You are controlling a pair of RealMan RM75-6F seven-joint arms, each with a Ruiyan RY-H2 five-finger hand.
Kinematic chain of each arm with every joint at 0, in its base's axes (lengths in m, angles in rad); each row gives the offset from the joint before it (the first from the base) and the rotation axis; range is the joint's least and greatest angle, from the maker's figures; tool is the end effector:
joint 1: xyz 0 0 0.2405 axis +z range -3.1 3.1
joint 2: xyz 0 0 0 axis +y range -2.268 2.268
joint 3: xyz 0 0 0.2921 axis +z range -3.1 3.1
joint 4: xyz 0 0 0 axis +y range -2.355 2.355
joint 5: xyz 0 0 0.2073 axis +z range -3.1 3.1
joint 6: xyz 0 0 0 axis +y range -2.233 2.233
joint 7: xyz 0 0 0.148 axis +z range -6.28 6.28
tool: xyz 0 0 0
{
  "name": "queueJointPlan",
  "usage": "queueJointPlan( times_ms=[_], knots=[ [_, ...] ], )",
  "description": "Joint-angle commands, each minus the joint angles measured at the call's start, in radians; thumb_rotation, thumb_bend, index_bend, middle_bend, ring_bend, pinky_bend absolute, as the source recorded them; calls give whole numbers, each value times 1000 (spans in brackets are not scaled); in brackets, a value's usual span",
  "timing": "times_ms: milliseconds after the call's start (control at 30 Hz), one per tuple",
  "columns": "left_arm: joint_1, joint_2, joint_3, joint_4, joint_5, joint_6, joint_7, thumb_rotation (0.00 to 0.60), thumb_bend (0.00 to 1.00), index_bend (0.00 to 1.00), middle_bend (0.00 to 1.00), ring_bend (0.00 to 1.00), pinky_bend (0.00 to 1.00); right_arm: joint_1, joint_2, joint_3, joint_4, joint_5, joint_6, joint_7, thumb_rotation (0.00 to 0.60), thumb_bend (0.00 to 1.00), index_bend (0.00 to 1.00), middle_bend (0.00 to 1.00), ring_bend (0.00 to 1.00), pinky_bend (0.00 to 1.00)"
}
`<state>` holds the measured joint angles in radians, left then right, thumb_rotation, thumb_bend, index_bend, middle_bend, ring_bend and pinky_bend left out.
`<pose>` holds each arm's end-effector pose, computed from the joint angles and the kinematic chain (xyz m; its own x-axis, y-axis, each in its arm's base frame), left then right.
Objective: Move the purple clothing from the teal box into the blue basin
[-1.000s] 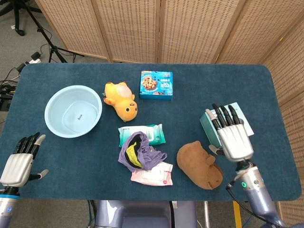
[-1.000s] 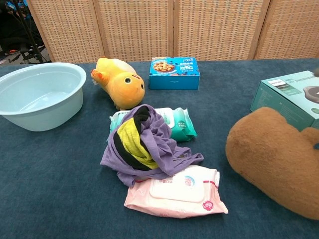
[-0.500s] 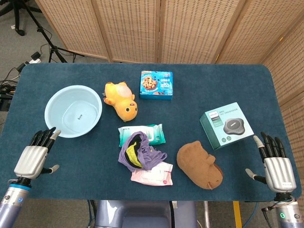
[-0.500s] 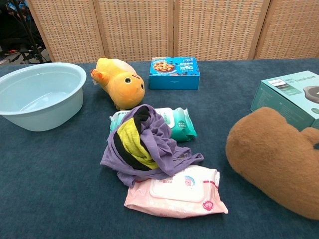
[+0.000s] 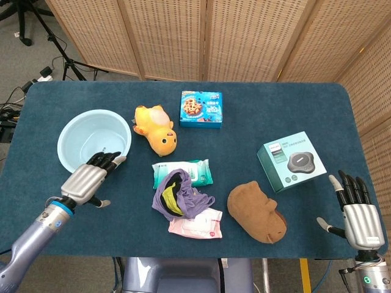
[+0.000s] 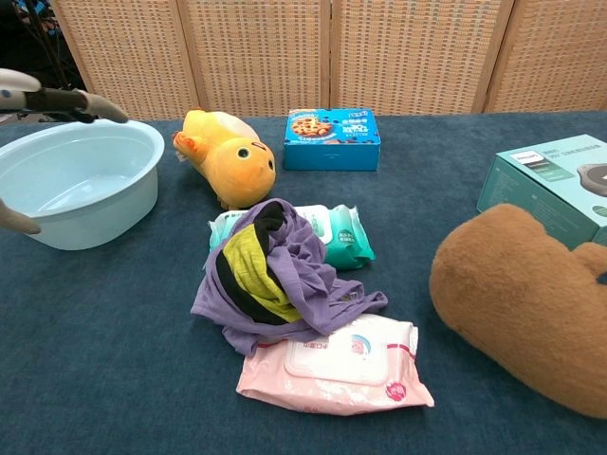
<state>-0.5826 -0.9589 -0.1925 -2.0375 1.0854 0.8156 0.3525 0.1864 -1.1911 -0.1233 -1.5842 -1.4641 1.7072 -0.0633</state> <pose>-0.1842 0.3018 0.1295 0.4782 0.4027 0.7805 0.8685 -0.3491 -0.3520 -0.3303 -0.1861 0.1643 0.4209 0.0850 0.9031 -0.9025 -0.0604 0.4264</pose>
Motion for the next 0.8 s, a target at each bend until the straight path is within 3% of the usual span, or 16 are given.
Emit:
queueJointPlan(
  times_ms=[33, 100, 400, 800],
  knots=[
    [-128, -7, -20, 32, -101, -115, 56, 600, 110, 0, 0, 0, 0, -7, 1, 8, 0, -10, -6, -1, 600, 156, 0, 0, 0, 0],
    [-211, -53, -5, 84, -160, -182, 101, 600, 109, 0, 0, 0, 0, -11, 3, 15, 0, -12, -17, -1, 600, 156, 0, 0, 0, 0],
    [-400, -149, 66, 178, -321, -250, 165, 600, 108, 0, 0, 0, 0, -30, 10, 46, 1, -27, -47, 9, 600, 156, 0, 0, 0, 0],
    [-569, -313, 148, 245, -457, -181, 226, 600, 111, 0, 0, 0, 0, -61, 28, 84, 1, -43, -64, 45, 600, 156, 0, 0, 0, 0]
  ],
)
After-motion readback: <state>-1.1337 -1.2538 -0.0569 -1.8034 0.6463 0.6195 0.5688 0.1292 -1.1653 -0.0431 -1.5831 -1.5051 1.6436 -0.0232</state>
